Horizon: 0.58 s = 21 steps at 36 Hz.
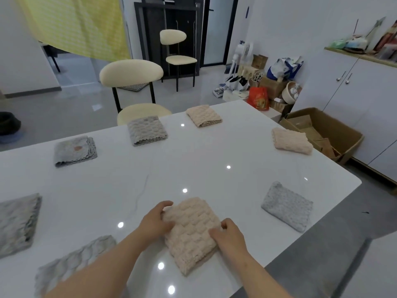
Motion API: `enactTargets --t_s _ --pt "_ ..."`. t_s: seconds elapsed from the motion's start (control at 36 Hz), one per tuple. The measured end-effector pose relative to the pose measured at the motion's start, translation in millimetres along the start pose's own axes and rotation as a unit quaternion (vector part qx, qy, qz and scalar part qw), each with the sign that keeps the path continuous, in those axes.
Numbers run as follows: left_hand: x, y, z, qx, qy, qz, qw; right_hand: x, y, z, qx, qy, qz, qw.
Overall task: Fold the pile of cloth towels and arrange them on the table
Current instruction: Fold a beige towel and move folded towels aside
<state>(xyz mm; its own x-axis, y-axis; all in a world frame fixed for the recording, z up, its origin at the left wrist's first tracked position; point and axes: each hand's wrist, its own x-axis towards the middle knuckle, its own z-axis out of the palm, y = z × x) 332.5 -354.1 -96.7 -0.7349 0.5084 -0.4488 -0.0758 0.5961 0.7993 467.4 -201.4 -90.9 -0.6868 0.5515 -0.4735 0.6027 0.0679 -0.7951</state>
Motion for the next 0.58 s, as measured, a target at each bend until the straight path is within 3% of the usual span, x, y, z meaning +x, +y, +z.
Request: enactTargets --t_s 0.11,0.31,0.58 --pt "-5.3 -1.0 1.0 0.069 0.078 0.0 0.995 -1.6 0.4 2.4 -0.021 0.004 -0.015 1.0" --pt "-11.6 2.6 -3.3 0.12 0.03 -0.004 0.992 -6.6 1.2 4.1 -0.001 -0.019 -0.015 1.0" --pt "-19.7 -5.4 -2.6 0.125 0.124 0.012 0.984 -14.3 4.2 10.9 -0.069 -0.019 -0.021 0.997"
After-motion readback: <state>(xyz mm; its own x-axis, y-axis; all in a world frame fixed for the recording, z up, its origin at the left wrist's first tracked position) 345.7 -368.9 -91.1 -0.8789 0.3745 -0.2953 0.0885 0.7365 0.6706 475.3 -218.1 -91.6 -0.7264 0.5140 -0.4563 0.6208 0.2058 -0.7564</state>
